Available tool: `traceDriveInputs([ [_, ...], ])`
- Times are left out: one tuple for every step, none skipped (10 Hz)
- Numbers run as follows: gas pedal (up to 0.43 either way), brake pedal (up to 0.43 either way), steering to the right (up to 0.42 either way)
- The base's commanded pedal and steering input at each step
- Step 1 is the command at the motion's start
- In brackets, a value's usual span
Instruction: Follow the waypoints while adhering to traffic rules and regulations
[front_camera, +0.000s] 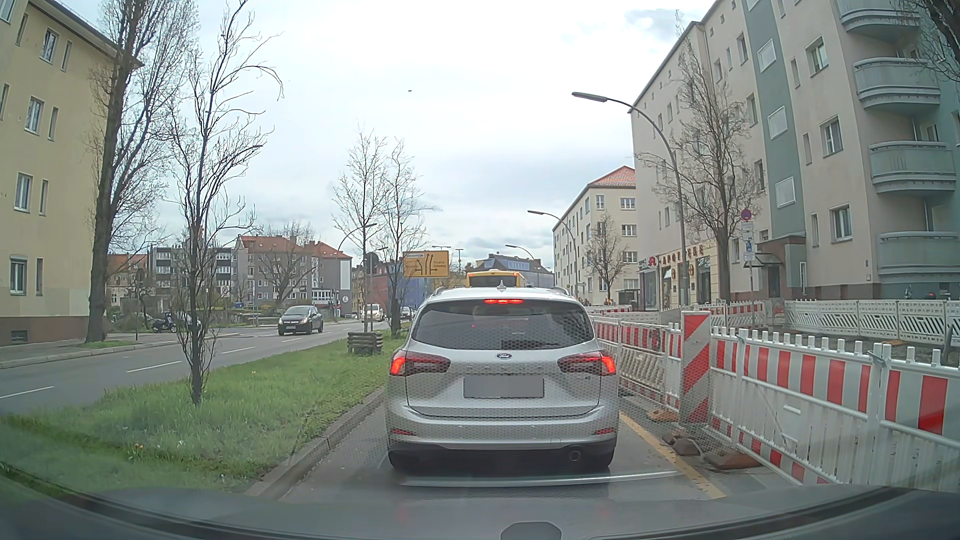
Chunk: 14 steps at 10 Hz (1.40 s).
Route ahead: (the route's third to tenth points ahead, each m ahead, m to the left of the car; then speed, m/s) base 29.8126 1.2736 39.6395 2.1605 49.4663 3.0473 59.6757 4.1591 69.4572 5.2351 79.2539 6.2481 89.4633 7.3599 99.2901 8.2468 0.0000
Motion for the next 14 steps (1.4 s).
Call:
traceDriveInputs([
  [0.0, 0.378, 0.0],
  [0.0, 0.378, 0.0],
  [0.0, 0.378, 0.0],
  [0.0, 0.378, 0.0],
  [0.0, 0.378, 0.0],
  [0.0, 0.378, 0.0],
  [0.0, 0.378, 0.0],
  [0.0, 0.378, 0.0],
  [0.0, 0.378, 0.0],
  [0.0, 0.378, 0.0],
  [0.0, 0.378, 0.0],
  [0.0, 0.378, 0.0],
  [0.0, 0.378, 0.0],
  [0.0, 0.378, 0.0],
])
